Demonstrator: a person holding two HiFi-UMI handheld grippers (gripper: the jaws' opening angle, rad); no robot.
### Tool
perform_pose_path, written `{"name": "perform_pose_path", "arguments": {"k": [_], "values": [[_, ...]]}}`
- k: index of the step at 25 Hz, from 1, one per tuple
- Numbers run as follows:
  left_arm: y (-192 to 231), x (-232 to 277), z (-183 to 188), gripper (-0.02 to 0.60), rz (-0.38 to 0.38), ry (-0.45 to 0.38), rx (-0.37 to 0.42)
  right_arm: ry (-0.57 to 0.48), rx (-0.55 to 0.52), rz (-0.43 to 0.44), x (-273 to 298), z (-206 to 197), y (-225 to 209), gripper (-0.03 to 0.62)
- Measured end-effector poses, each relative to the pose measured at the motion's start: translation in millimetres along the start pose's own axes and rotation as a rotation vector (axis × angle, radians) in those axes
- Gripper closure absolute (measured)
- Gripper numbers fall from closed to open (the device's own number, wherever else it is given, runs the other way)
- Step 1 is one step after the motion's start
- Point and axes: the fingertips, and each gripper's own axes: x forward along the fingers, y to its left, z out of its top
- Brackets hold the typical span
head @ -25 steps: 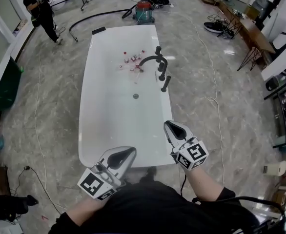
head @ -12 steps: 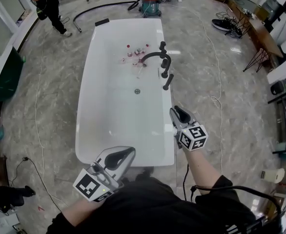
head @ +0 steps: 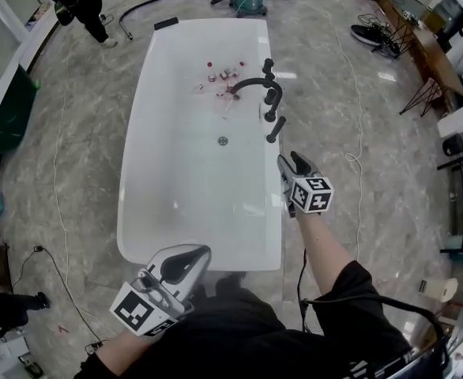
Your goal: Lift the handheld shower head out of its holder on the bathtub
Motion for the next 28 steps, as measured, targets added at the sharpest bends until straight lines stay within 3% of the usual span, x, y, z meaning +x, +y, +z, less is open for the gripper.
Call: {"name": "perform_pose_path", "arguments": {"k": [5,22,28], "values": [[12,0,-2,0.581,0.023,-0.001,-0.005,0.018,0.049,-0.044,45,-4,-33,0.414],[53,16,-18,0.581,0.043,0.014,-0.017,0.112,-0.057,-0.163,158,-13,-96,0.333],[65,26,-21,0.581,0.05,0.016,-0.02,0.146,-0.028,-0.21,181,-31,-121,0.33]]}}
